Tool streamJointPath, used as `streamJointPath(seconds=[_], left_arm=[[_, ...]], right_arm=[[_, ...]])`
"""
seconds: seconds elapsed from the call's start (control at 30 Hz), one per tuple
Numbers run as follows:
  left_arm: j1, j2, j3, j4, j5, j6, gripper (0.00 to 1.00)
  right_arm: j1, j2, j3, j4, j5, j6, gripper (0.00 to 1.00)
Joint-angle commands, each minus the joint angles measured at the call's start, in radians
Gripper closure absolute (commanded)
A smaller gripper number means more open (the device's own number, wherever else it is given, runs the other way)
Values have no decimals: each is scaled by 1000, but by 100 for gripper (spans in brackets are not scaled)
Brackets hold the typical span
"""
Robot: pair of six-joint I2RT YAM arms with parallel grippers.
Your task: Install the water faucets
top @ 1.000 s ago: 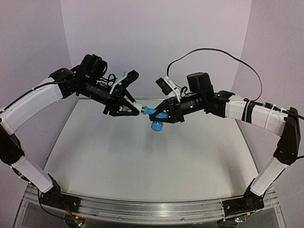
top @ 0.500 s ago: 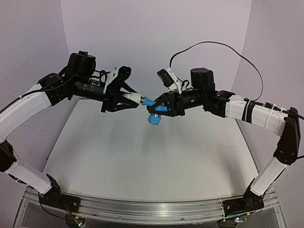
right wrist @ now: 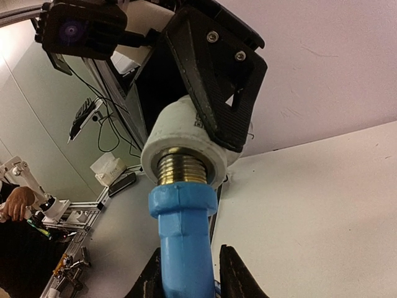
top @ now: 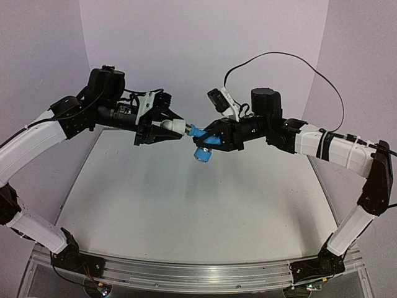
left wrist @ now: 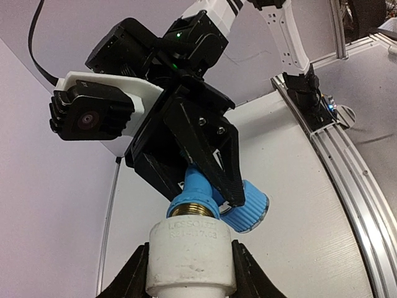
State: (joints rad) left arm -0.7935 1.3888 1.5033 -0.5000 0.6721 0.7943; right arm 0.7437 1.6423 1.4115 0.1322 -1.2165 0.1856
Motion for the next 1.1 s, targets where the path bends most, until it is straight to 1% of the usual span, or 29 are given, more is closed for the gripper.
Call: streamJointPath(seconds=[0.0,0.1,0.17,0.23,0.3,0.4,0.57,0.73,0.83,0.97,1.07], left_arm=[[-85,100,-65,-34,-100,89,100],[-85,92,-80,-35,-125,62,100],[-85,76,-113,-33,-124,53,100],[-85,66,-132,-32,-112,51,100],[-88,63,-136,-33,-117,56,100],[-94,55,-133,-26,-127,79,100],[-117,57,-128,11,-214,158,100],[-153,63,-138,114,-294,244,100],[-174,61,-142,121,-397,304,100],[-190,57,-134,123,-470,364,100],[-209,69,-136,123,-564,427,100]], right_arm=[[81,-86,12,113,13,-7,100],[68,-109,-11,72,38,-23,100],[64,-124,-6,-24,70,-105,100],[64,-125,10,-85,64,-134,100],[64,-114,26,-106,45,-139,100],[65,-99,40,-108,5,-121,100],[64,-88,64,-102,-37,-81,100],[64,-71,91,-88,-68,-6,100],[63,-70,105,-88,-63,51,100],[63,-51,129,-88,-77,121,100],[59,-40,131,-88,-77,172,100]])
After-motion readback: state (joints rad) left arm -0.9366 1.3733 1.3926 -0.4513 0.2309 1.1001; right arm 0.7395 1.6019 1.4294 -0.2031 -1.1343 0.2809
